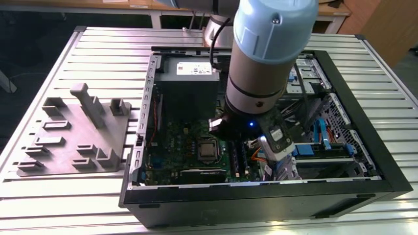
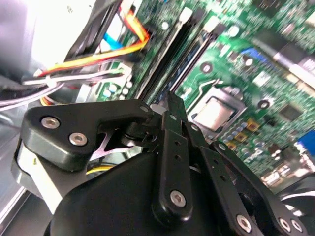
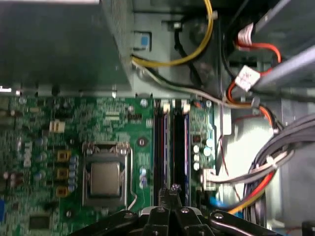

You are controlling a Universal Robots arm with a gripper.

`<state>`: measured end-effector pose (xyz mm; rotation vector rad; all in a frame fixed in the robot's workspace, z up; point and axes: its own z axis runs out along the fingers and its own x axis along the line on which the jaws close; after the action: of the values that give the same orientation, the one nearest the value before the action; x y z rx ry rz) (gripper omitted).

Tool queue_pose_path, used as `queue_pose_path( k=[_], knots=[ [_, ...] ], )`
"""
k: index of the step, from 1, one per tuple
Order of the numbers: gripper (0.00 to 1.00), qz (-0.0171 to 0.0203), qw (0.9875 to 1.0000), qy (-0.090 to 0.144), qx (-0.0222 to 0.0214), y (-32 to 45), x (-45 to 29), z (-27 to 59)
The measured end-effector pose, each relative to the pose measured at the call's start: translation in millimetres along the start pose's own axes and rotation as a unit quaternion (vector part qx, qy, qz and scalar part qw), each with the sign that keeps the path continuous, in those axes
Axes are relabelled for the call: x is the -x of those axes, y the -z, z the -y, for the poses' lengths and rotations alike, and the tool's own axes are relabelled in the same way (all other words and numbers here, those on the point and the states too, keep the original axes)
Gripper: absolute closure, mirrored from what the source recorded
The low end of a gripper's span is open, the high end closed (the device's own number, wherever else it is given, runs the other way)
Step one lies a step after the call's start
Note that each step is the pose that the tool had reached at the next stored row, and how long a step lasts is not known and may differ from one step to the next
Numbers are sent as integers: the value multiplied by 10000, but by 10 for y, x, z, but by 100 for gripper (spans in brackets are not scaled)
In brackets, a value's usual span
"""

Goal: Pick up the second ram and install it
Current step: 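Press down the second ram until it locks into place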

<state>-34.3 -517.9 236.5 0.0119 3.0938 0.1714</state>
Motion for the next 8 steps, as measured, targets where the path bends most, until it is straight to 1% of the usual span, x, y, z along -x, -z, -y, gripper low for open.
queue_pose_path(
  k=[2, 8],
  knots=[
    [90, 0, 10000, 0, 0, 5, 0, 51],
    [90, 0, 10000, -4, -10, 4, 1, 103]
  ],
)
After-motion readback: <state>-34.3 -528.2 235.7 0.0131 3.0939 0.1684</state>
